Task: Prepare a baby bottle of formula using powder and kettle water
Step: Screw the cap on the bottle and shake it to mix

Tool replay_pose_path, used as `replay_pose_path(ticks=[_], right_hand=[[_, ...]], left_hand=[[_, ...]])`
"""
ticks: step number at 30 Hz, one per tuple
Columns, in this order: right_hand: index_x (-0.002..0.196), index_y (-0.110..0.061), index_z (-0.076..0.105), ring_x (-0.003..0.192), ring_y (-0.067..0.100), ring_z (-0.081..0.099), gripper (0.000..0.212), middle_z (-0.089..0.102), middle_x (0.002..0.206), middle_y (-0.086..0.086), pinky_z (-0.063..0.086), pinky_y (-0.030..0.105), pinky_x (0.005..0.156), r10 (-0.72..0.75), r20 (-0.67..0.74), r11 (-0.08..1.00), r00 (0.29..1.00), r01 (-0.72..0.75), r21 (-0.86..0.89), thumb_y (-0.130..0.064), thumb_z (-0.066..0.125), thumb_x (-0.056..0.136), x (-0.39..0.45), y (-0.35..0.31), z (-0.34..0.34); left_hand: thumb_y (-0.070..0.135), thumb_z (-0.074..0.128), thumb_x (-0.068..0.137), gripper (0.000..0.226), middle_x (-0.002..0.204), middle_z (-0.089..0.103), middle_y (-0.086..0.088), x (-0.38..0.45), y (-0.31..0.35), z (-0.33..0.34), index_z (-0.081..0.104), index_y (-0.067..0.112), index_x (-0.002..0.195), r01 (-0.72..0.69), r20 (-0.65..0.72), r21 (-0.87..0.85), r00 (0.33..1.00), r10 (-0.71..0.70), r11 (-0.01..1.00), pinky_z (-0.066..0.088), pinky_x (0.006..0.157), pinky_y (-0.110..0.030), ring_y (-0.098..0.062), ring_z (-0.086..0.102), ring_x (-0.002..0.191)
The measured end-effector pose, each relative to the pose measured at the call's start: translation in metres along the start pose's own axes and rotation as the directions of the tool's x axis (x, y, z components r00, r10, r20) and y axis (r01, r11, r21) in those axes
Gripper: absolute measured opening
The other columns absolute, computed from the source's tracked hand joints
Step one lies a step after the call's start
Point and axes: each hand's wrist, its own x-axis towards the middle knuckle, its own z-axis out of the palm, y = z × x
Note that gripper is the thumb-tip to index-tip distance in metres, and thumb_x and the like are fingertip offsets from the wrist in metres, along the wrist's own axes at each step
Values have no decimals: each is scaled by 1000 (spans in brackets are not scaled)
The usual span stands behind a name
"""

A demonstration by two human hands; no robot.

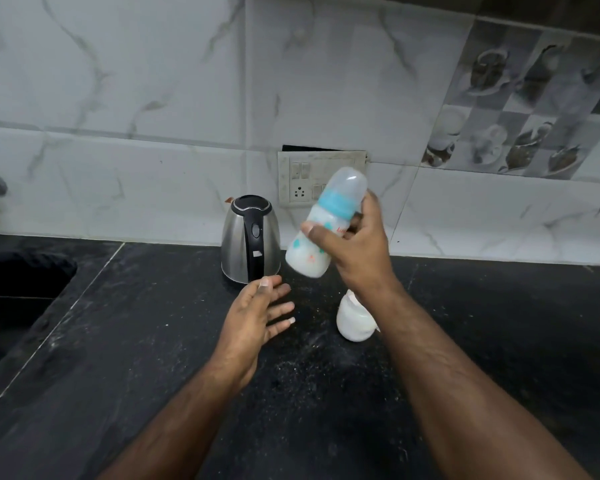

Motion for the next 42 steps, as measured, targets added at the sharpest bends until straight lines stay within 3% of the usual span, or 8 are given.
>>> replay_pose_path(ticks=[4, 8, 12, 19, 23, 26, 30, 42], right_hand=[[129, -60, 45, 96, -4, 70, 86, 70, 107, -21, 60, 28, 83, 93, 285, 977, 954, -32, -213, -55, 87, 54, -18, 5, 7], [131, -46, 45, 93, 4, 73, 88, 71, 104, -17, 63, 31, 81, 23, -3, 999, 1000, -23, -38, -54, 90, 57, -6, 9, 2], [129, -60, 44, 96, -5, 69, 86, 70, 105, -24, 59, 23, 82, 84, 234, 977, 968, -34, -209, -53, 86, 55, -19, 8, 8], [133, -49, 47, 96, -4, 70, 86, 70, 108, -17, 60, 31, 87, 95, 254, 972, 962, -35, -233, -42, 94, 62, -20, 10, 8], [120, -55, 47, 92, 1, 72, 76, 71, 105, -19, 63, 28, 79, 53, -26, 997, 998, -55, -62, -55, 88, 55, -5, 8, 2], [134, -44, 47, 95, -1, 71, 89, 70, 108, -17, 62, 37, 89, 110, 229, 969, 967, -53, -243, -53, 86, 54, -15, 8, 7], [132, -42, 47, 93, 6, 74, 88, 71, 109, -10, 64, 39, 83, 53, 15, 994, 998, -52, -94, -54, 89, 55, -10, 13, 7], [127, -60, 48, 97, -2, 71, 84, 72, 109, -21, 61, 30, 85, 80, 223, 981, 972, -37, -190, -52, 91, 56, -22, 14, 12]], left_hand=[[42, 42, 108, 35, 120, 77, -1, -2, 1, 2, 64, 23, 128, -8, 19, 7, 1000, 8, 1000, 57, 94, -43, -21, 75, 110], [42, 43, 108, 38, 125, 74, 1, 1, 1, -1, 62, 24, 134, -10, 1, 10, 1000, 10, 1000, 58, 97, -45, -20, 73, 113], [45, 47, 104, 37, 121, 77, -1, -2, 1, 1, 64, 24, 129, -20, 23, 2, 1000, 20, 1000, 57, 94, -43, -19, 75, 109], [39, 42, 109, 34, 120, 77, -2, -3, 1, 1, 64, 22, 130, -15, 19, 8, 1000, 15, 1000, 57, 90, -39, -20, 75, 108], [38, 42, 109, 36, 126, 74, 0, -1, 0, -2, 61, 22, 135, -5, 1, 5, 1000, 5, 1000, 58, 95, -42, -21, 72, 114], [40, 43, 108, 35, 122, 76, 0, -3, -1, -1, 63, 23, 131, -9, 18, 16, 1000, 9, 1000, 56, 96, -43, -19, 74, 110], [39, 41, 109, 35, 123, 75, 1, 1, -1, -2, 63, 24, 133, -7, -11, 1, 1000, 7, 1000, 58, 96, -44, -21, 73, 113], [40, 45, 108, 33, 122, 77, 0, 3, -4, -2, 64, 25, 130, -10, 21, -7, 1000, 10, 1000, 57, 95, -44, -19, 74, 111]])
